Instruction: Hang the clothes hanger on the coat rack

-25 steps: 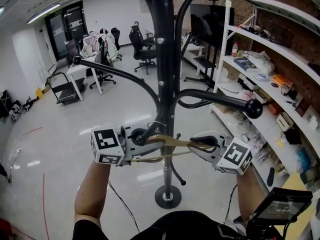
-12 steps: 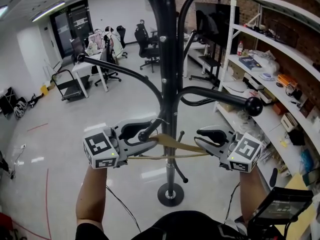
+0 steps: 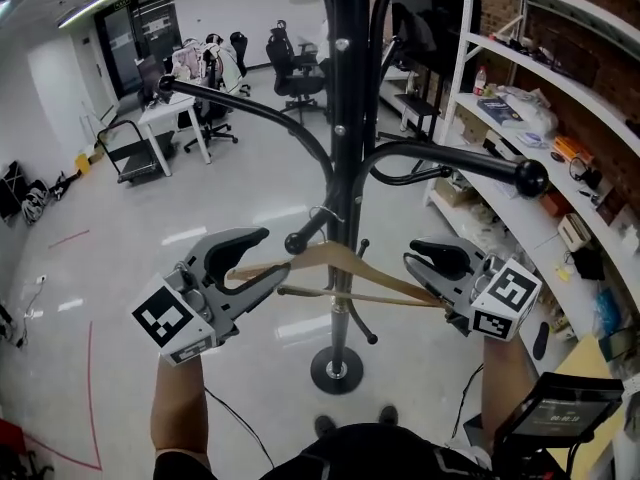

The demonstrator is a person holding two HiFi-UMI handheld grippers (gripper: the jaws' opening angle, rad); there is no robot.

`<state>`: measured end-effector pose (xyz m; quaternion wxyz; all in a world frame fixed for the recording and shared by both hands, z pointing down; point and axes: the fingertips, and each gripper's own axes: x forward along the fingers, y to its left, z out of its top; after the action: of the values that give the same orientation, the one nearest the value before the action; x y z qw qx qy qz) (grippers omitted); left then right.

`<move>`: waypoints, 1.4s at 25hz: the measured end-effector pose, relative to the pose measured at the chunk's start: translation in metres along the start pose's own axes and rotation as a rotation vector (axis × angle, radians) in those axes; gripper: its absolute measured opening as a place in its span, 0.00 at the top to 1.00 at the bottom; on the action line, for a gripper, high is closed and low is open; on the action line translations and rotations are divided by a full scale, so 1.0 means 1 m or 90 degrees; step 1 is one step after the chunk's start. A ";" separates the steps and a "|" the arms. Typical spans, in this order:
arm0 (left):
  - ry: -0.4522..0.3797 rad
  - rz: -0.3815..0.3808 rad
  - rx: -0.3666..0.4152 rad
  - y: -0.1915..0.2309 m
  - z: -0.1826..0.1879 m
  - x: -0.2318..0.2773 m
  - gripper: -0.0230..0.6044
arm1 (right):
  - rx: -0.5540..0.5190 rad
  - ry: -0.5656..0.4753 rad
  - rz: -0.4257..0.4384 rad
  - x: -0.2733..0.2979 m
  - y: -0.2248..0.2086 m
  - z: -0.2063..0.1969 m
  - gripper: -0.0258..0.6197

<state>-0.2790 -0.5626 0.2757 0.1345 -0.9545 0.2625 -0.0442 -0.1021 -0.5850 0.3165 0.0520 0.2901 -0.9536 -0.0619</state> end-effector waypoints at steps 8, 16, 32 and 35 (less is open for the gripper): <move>0.005 0.133 -0.092 -0.041 -0.006 -0.021 0.83 | 0.014 -0.044 -0.002 -0.036 0.008 0.005 0.83; 0.022 0.225 -0.139 -0.134 -0.002 0.003 0.96 | 0.034 -0.035 0.052 -0.111 0.018 -0.004 0.83; 0.055 0.298 -0.217 -0.287 0.006 -0.029 0.96 | 0.045 -0.020 0.087 -0.212 0.117 -0.015 0.83; 0.080 0.308 -0.212 -0.316 -0.001 -0.052 0.96 | 0.055 -0.014 0.077 -0.226 0.152 -0.018 0.83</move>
<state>-0.1695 -0.2751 0.3643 -0.0334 -0.8686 0.4938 -0.0259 0.0041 -0.3351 0.3429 0.0322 0.2333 -0.9716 -0.0206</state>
